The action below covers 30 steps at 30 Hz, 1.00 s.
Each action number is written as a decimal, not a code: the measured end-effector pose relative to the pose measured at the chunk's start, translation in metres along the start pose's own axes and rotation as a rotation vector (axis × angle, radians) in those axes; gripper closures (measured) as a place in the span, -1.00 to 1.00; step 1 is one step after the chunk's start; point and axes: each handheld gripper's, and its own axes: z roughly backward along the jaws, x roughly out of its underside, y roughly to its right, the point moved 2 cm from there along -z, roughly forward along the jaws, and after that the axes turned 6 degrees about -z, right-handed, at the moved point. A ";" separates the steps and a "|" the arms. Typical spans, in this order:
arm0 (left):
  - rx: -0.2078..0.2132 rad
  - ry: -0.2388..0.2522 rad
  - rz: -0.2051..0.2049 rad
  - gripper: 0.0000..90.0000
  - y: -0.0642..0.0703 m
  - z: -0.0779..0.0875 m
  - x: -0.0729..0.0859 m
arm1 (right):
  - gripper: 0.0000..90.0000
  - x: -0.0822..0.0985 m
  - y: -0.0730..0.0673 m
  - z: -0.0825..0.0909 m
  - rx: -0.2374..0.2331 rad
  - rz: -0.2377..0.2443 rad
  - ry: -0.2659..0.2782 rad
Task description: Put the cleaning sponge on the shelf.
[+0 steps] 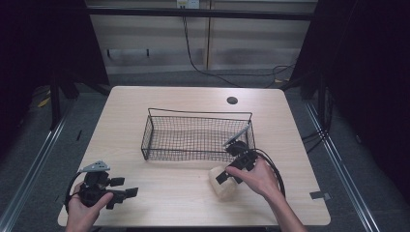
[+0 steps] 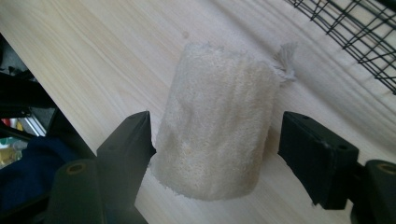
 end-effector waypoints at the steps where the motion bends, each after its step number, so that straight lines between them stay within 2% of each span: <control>1: -0.001 0.001 0.001 -0.51 0.000 0.000 0.000 | -0.44 -0.001 0.000 -0.001 0.005 0.000 -0.003; 6: -0.002 0.001 0.002 -0.51 0.000 0.000 0.000 | -0.42 -0.003 -0.002 -0.007 0.026 -0.009 -0.039; 18: -0.007 0.003 0.003 -0.51 0.000 0.000 0.000 | -0.42 -0.011 -0.006 -0.018 0.055 -0.010 -0.086; 30: -0.020 0.006 0.015 -0.51 -0.001 0.001 0.000 | -0.44 -0.012 -0.009 -0.028 0.083 0.013 -0.130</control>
